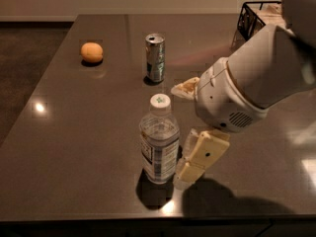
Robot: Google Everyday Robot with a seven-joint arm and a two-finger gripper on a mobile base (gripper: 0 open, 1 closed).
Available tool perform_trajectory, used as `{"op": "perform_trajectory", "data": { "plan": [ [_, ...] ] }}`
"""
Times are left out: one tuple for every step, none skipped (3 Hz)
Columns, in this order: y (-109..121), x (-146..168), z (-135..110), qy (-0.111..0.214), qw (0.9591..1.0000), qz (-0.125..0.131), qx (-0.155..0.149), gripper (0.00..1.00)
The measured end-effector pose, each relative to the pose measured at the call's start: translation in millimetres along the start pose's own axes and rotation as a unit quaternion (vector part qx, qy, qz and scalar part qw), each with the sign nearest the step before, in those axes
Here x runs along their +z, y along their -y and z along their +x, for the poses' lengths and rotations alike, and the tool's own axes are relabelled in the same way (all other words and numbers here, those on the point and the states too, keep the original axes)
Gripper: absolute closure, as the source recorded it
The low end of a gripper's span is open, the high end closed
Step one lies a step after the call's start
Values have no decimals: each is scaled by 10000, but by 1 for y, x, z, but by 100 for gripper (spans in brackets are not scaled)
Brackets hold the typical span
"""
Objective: Knock blue plastic bottle over
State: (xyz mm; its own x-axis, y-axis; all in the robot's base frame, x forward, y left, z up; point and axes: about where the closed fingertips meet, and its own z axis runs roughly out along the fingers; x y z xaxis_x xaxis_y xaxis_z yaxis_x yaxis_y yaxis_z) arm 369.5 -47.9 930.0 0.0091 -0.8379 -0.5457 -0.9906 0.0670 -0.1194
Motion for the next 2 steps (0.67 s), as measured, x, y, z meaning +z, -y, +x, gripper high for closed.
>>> {"op": "perform_trajectory", "data": {
  "plan": [
    [2, 7, -13, 408, 9990, -24, 190, 0],
    [1, 12, -22, 709, 9968, -112, 360, 16]
  ]
}}
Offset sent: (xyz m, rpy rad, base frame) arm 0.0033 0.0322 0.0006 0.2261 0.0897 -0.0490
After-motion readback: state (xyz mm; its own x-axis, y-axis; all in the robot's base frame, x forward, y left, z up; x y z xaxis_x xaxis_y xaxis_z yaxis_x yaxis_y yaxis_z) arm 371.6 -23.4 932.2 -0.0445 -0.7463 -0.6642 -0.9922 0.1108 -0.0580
